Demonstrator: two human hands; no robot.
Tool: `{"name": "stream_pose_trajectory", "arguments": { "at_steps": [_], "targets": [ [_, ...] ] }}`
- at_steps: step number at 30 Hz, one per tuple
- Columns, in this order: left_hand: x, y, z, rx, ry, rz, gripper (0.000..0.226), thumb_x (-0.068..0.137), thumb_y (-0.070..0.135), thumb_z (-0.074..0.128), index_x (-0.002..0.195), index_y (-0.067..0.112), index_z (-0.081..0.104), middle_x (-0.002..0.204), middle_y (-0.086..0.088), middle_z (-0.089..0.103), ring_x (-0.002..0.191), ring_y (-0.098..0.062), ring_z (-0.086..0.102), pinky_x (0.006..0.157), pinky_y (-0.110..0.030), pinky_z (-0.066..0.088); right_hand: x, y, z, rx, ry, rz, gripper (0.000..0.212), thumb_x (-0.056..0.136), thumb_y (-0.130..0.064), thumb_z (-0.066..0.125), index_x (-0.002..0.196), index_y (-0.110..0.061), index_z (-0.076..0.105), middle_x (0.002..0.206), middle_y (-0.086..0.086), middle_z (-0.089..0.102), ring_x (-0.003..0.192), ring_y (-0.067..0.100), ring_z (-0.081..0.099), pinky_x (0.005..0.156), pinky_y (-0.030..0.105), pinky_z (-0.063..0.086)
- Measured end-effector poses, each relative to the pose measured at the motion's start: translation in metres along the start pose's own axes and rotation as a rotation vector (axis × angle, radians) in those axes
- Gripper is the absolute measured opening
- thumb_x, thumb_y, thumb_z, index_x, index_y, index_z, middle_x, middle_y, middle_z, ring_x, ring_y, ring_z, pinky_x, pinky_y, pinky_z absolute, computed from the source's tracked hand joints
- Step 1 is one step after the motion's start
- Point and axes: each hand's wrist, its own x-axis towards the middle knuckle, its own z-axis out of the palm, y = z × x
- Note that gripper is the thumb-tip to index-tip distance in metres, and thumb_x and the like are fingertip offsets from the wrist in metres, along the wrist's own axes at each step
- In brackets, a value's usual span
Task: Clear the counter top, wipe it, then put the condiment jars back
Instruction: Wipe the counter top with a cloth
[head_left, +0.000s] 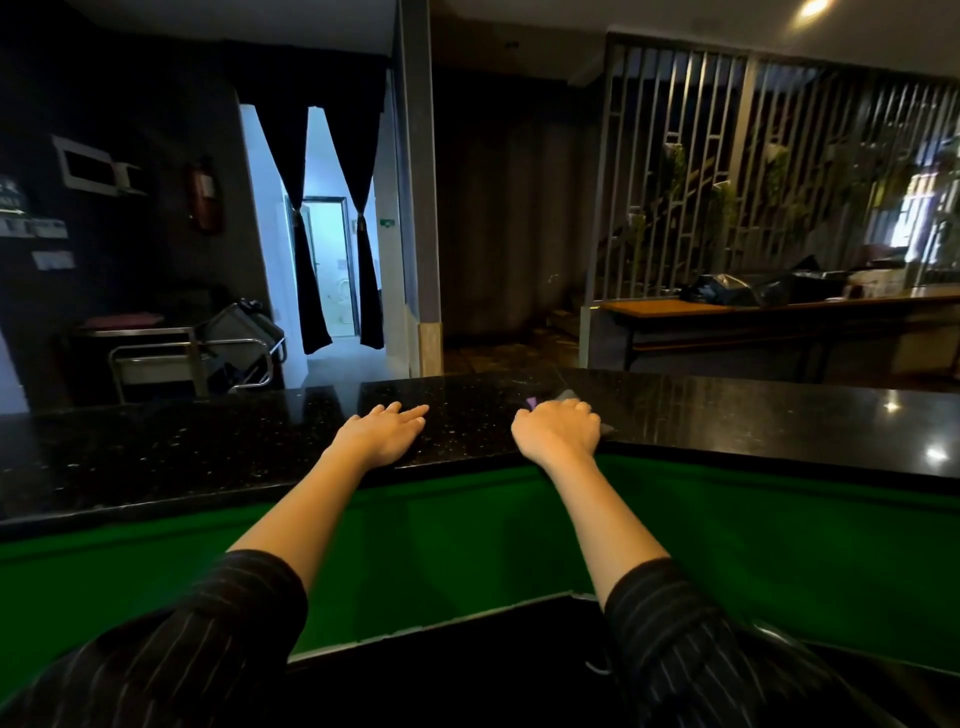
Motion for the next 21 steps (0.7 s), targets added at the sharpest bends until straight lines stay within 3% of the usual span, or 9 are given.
{"name": "stream_pose_trajectory", "arguments": {
  "at_steps": [7, 12, 21],
  "targets": [
    [-0.002, 0.004, 0.0, -0.015, -0.019, -0.027, 0.049, 0.102, 0.044, 0.012, 0.151, 0.039, 0.01, 0.161, -0.008, 0.006, 0.148, -0.028, 0.005, 0.116, -0.053, 0.006, -0.018, -0.014, 0.0, -0.01, -0.044, -0.126, 0.061, 0.096, -0.046, 0.03, 0.137, -0.004, 0.048, 0.145, 0.022, 0.039, 0.13, 0.038, 0.038, 0.107, 0.045, 0.032],
    [-0.004, 0.004, 0.0, 0.004, -0.028, -0.014, 0.05, 0.102, 0.046, 0.012, 0.151, 0.039, 0.008, 0.161, -0.007, 0.005, 0.148, -0.028, 0.003, 0.117, -0.052, 0.005, 0.031, -0.01, -0.003, 0.016, -0.193, -0.164, 0.068, 0.097, -0.053, 0.026, 0.146, -0.007, 0.037, 0.154, 0.016, 0.028, 0.139, 0.036, 0.029, 0.111, 0.046, 0.024],
    [0.005, -0.004, 0.007, 0.15, -0.031, 0.066, 0.051, 0.102, 0.044, 0.013, 0.151, 0.035, 0.0, 0.161, -0.008, 0.002, 0.148, -0.029, 0.001, 0.116, -0.054, 0.01, 0.125, -0.026, 0.01, 0.008, -0.263, -0.175, 0.076, 0.094, -0.066, 0.025, 0.152, -0.018, 0.026, 0.159, 0.01, 0.021, 0.145, 0.034, 0.019, 0.116, 0.049, 0.015]
  ]
}}
